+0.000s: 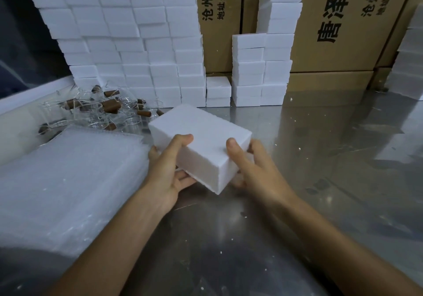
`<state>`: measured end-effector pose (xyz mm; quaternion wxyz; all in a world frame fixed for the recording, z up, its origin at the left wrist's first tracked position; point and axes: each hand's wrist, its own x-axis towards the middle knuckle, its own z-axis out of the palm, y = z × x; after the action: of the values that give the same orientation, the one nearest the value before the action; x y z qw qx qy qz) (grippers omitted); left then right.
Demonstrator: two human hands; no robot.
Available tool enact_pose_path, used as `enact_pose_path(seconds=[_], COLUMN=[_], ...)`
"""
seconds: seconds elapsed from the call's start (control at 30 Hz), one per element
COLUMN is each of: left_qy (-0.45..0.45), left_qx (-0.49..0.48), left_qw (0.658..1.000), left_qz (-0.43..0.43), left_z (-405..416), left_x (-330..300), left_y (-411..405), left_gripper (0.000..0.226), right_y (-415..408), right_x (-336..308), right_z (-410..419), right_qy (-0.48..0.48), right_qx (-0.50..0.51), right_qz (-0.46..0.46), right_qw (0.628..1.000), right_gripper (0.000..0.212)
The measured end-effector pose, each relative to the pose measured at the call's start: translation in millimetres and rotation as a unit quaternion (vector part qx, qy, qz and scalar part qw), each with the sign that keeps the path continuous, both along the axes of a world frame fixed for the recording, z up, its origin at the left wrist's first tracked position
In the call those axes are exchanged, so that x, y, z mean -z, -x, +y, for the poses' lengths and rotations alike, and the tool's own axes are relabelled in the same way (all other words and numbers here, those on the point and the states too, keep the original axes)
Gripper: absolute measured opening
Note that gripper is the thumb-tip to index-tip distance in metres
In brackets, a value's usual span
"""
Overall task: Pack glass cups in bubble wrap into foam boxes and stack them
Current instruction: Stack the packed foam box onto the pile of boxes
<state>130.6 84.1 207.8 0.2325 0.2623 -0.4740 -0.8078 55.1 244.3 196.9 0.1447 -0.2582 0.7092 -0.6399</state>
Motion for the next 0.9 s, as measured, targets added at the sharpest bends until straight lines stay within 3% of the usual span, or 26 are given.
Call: enact_pose_path(seconds=[0.07,0.13,0.27,0.37,0.43,0.6,0.67,0.7,0.77,0.9], left_qy=[-0.010,-0.021,-0.023,-0.019,-0.009,0.056,0.149,0.229,0.409,0.700], left_qx=[-0.005,-0.006,0.029,0.074,0.102,0.114,0.074,0.049,0.008,0.035], left_qw=[1.000,0.999,0.998,0.995,0.993,0.991,0.984,0.969,0.903,0.690], left_qz=[-0.017,-0.029,-0.052,-0.066,-0.065,-0.036,-0.058,-0.083,-0.132,-0.180], left_z=[-8.8,-16.8,-22.0,-20.8,-20.8,-13.7,-11.2,-11.2,-9.0,-1.6], left_x=[-2.4,-2.7,-2.8,-2.9,-2.7,-0.3,4.5,10.5,26.4,51.5], left_y=[-3.3,-5.6,-6.9,-7.5,-7.7,-2.8,0.9,3.1,4.2,9.3], left_gripper=[0.046,0.035,0.047,0.050,0.054,0.054,0.045,0.045,0.042,0.027], right_y=[4.0,7.9,14.0,7.2,2.4,7.8,19.4,27.4,46.3,94.3], right_x=[2.0,-0.9,-3.7,-0.3,1.8,6.7,6.9,6.0,1.5,-30.8], right_z=[5.4,9.3,10.9,4.9,1.3,1.9,4.8,6.2,7.6,-0.3], right_qy=[-0.057,-0.083,-0.131,-0.161,-0.140,-0.087,-0.085,-0.090,-0.106,-0.118], right_qx=[0.009,-0.003,-0.015,0.027,0.055,0.077,0.101,0.116,0.151,0.200], right_qz=[0.195,0.354,0.576,0.636,0.650,0.609,0.587,0.582,0.578,0.597], right_qw=[0.979,0.932,0.807,0.755,0.745,0.785,0.799,0.800,0.795,0.768], right_gripper=[0.095,0.105,0.105,0.089,0.081,0.072,0.077,0.079,0.083,0.088])
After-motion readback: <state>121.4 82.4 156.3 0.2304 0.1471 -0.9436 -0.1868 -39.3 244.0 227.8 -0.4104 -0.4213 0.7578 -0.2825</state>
